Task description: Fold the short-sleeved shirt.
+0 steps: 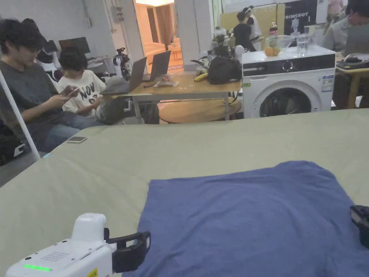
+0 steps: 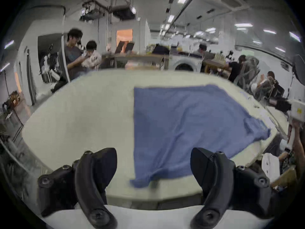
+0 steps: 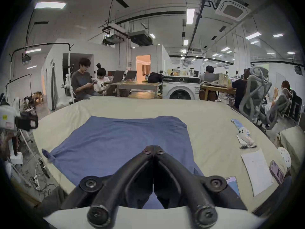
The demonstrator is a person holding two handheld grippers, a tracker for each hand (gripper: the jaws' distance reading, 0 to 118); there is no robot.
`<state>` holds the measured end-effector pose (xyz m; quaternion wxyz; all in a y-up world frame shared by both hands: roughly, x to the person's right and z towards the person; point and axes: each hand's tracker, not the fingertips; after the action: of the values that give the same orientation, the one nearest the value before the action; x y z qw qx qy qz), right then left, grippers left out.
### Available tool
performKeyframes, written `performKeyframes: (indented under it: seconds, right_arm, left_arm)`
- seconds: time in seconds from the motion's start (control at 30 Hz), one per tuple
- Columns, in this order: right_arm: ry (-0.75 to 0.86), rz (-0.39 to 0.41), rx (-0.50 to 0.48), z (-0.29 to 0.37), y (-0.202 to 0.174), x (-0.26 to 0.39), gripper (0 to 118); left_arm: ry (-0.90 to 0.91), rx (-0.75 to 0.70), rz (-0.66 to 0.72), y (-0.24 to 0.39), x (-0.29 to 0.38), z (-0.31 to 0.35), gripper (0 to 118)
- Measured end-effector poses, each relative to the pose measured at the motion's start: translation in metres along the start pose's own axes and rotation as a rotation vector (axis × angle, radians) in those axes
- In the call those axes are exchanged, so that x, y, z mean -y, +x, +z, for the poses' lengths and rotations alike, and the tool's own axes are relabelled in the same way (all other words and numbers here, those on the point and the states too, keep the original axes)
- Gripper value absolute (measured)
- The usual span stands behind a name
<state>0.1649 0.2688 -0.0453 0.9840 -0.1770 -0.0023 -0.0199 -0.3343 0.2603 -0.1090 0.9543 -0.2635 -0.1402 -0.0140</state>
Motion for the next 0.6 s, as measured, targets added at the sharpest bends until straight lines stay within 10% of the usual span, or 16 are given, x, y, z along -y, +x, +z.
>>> performKeyframes:
  seconds: [0.1, 0.23, 0.5, 0.6]
  right_arm:
    - [-0.028, -0.042, -0.011, 0.003, 0.008, 0.008, 0]
    - [-0.06, -0.054, 0.0, 0.005, 0.014, 0.015, 0]
    - [-0.096, -0.086, 0.08, 0.028, 0.041, 0.026, 3]
    - [-0.108, -0.107, 0.108, 0.044, 0.06, 0.032, 54]
  left_arm:
    - [-0.146, -0.025, 0.044, -0.02, 0.033, -0.016, 79]
    - [-0.269, -0.04, 0.1, -0.037, 0.06, -0.05, 28]
    - [-0.333, -0.024, 0.088, -0.025, 0.068, -0.072, 3]
    - [-0.356, -0.036, 0.049, -0.016, 0.069, -0.075, 3]
